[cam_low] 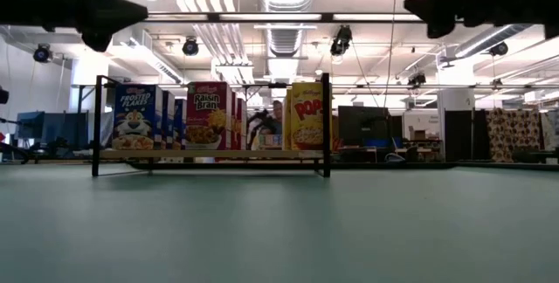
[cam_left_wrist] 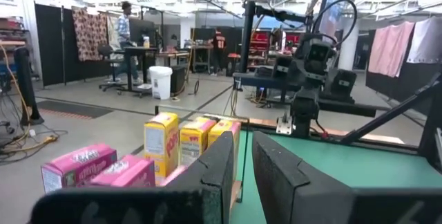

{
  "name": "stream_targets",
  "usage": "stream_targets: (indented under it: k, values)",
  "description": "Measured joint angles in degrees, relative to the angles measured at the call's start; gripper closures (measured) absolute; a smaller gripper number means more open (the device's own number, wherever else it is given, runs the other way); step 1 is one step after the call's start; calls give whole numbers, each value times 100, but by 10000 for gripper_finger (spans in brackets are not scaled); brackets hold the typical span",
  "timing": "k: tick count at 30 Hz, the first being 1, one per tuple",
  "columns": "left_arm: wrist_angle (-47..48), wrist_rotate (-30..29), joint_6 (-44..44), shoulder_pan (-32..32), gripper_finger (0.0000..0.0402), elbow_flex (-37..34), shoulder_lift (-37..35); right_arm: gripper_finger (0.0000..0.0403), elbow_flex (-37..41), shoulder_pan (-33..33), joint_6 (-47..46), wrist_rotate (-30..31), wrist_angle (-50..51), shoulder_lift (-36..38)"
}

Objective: Stack cereal on shelf
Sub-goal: Return to Home Position

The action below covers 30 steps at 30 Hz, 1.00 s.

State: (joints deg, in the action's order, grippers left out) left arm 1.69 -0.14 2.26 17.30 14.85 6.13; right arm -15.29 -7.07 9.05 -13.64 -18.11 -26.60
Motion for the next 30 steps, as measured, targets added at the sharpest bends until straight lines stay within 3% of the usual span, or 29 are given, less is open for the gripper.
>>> stream_targets:
  k: [5, 17, 30]
  values:
    - [-12, 145, -97, 0, 364, -319, -299, 179, 491, 0, 83, 475, 7, 831]
    - [-1, 271, -302, 0, 364, -675, -553, 179, 1348, 5, 141, 468, 45, 2660]
    - [257, 216, -480, 0, 364, -675, -462, 179, 1443, 4, -4, 120, 187, 2591]
